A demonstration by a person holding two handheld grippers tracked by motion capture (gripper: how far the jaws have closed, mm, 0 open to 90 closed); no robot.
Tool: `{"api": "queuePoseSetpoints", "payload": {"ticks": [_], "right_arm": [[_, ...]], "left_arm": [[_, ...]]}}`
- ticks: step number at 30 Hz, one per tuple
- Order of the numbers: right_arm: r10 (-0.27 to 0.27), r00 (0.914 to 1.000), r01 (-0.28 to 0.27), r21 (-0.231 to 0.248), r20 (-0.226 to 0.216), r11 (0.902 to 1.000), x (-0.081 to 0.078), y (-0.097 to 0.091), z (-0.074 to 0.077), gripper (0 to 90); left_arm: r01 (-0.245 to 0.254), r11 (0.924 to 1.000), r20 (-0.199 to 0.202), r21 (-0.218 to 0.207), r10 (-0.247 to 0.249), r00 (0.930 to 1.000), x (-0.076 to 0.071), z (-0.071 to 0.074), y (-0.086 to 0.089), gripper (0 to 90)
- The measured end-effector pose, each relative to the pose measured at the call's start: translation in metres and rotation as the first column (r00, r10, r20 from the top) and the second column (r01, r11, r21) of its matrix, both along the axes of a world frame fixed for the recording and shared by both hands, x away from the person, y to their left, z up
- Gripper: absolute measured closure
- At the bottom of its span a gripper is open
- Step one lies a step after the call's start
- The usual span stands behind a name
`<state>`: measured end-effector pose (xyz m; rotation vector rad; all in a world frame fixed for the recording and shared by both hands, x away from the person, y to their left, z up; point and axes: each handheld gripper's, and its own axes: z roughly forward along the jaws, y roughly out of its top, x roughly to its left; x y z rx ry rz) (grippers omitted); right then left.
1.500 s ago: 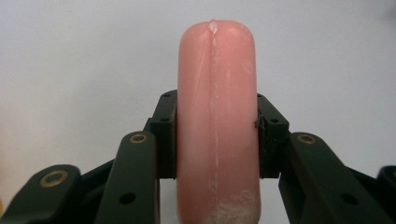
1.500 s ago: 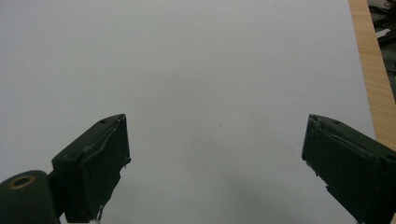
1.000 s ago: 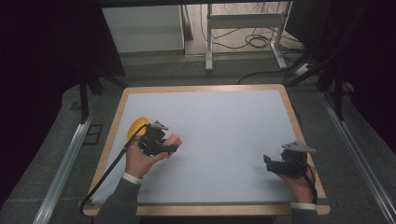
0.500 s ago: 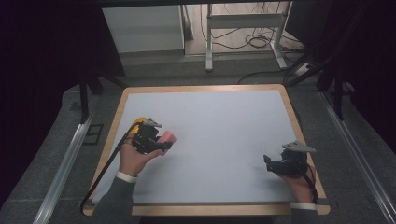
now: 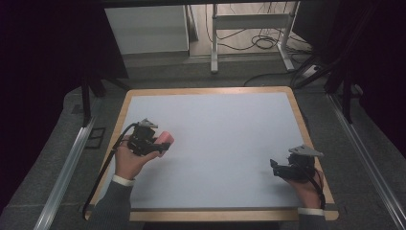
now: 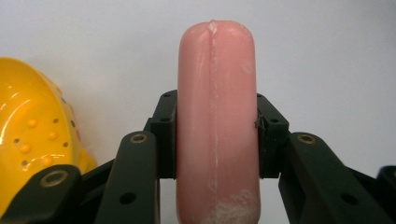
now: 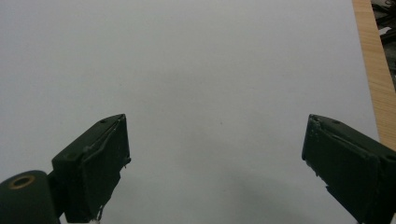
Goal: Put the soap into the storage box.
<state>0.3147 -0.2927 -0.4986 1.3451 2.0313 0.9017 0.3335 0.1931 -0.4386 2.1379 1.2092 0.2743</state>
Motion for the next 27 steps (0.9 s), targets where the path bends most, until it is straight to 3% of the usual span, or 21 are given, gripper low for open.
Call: {"api": "queuePoseSetpoints", "payload": {"ticks": [27], "right_arm": [[-0.003, 1.0, 0.003, -0.005, -0.004, 1.0, 0.0, 0.0, 0.0, 7.3]], "left_arm": [[-0.036, 0.9993, 0.014, -0.003, 0.036, 0.9993, 0.002, 0.008, 0.017, 60.3]]}}
